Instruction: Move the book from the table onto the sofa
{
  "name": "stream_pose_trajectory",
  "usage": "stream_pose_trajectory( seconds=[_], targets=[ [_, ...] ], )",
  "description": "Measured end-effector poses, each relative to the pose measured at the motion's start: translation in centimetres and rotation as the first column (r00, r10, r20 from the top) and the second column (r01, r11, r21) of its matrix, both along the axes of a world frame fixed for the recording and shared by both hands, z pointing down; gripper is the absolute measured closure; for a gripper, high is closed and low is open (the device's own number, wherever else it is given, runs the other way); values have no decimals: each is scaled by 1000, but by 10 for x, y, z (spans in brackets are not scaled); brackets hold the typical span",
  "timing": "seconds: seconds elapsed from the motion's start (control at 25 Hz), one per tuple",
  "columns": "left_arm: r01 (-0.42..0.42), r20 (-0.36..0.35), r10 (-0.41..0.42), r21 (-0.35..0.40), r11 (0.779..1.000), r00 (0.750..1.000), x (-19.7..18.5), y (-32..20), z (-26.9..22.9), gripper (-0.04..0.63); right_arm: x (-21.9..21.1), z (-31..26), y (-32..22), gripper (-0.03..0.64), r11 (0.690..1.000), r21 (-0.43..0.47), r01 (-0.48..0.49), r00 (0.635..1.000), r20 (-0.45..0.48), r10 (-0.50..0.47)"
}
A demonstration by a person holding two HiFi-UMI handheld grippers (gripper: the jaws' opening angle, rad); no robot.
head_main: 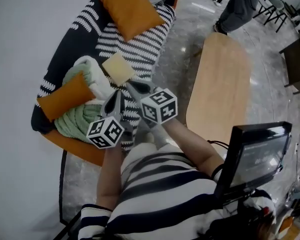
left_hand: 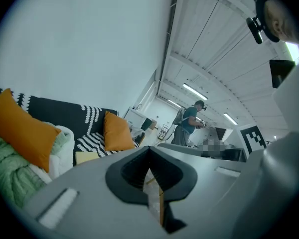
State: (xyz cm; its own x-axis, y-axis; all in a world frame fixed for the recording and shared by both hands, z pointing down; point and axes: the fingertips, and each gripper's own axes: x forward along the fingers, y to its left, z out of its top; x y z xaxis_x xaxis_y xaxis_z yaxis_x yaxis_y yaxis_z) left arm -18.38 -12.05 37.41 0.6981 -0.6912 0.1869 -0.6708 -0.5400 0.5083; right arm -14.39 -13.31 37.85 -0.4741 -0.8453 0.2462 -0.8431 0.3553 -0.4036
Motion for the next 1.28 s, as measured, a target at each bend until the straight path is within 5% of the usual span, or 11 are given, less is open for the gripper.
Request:
stream_pose_trajectory(
  seconds=[0.48, 1.28],
  targets=[
    [-3, 13, 4, -49, 999, 1000, 42, 69, 6, 594, 45, -3, 73, 618, 999, -19, -26, 999, -31, 25],
    [37, 61, -34, -38, 999, 998, 44, 123, -3, 594, 57, -9, 124, 618, 1000, -17, -8, 1000, -18, 7]
  ],
)
